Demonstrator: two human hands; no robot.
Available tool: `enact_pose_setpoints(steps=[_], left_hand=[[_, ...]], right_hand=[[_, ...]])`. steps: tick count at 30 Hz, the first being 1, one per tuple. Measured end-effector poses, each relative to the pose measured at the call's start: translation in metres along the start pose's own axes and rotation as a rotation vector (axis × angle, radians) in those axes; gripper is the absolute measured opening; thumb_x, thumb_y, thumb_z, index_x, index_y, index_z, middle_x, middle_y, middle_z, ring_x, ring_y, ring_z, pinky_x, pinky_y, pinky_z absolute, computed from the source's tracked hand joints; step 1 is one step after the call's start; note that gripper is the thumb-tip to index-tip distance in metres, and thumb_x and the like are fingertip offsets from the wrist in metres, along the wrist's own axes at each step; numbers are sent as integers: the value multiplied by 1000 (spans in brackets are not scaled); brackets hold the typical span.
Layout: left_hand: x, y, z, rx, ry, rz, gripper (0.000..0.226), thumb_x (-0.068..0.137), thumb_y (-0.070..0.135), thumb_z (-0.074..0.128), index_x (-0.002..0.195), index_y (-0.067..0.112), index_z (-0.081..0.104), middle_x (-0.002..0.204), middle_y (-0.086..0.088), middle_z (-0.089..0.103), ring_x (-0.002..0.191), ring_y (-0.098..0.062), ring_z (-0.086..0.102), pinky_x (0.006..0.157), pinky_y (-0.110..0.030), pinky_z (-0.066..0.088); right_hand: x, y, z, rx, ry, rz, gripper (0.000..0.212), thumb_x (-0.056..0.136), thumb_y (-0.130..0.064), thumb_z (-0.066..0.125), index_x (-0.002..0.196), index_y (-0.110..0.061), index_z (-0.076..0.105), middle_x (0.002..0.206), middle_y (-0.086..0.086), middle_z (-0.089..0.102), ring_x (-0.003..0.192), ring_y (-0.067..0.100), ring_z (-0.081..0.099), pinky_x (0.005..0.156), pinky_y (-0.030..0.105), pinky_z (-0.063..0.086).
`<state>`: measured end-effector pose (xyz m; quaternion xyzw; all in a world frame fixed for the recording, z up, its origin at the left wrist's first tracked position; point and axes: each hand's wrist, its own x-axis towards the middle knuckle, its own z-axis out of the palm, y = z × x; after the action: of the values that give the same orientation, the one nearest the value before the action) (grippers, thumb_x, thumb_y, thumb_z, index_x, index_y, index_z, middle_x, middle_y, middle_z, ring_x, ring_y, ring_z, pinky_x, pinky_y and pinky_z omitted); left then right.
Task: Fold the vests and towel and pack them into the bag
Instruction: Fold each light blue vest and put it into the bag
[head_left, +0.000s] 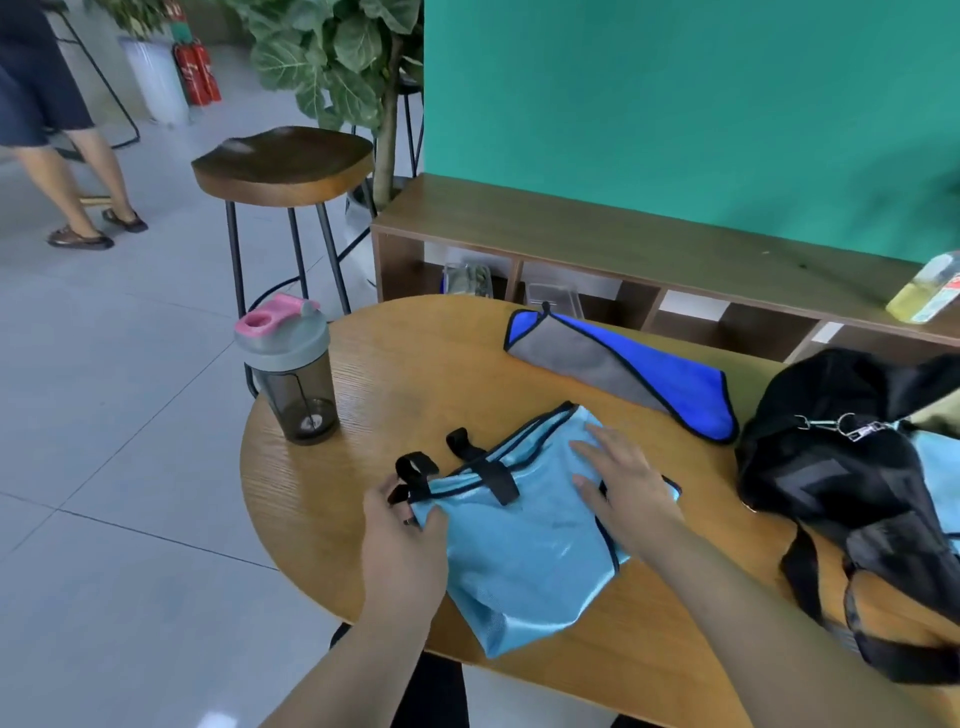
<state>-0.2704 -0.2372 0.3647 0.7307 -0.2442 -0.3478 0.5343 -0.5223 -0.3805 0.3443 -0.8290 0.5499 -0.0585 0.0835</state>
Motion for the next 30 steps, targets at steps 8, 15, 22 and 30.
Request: enact_pose_setpoints(steps=[8,15,22,30], left_hand=[[53,14,7,111,-303,137,62,99,14,70,148,41,43,116,13,69,103,1,66,90,-31,56],[56,29,20,459,-381,326,67,101,13,64,151,47,35,113,2,68,86,-22,69,63,-31,56],[42,27,16,541,-219,365,58,104,24,60,154,27,31,120,0,68,94,-17,65,78,-38,57],[-21,-2,-25,564,-164,386,64,97,49,66,150,33,33,93,18,66,88,-3,63,81,-36,56]], right_hand=[[-70,-31,6,-66,-13,384,70,102,-66,6,166,-39,17,176,-3,1,161,25,-4,130,45,16],[-78,-16,-9,-163,10,328,57,108,-55,17,163,-40,22,175,-6,1,157,26,8,119,43,34],[-62,-4,-16,-229,-49,273,61,108,-60,20,165,-40,16,176,-4,-3,160,29,2,129,47,18],[-80,-24,7,-60,-58,49,77,99,-73,-2,167,-39,13,175,-11,-5,161,15,-10,132,38,1]])
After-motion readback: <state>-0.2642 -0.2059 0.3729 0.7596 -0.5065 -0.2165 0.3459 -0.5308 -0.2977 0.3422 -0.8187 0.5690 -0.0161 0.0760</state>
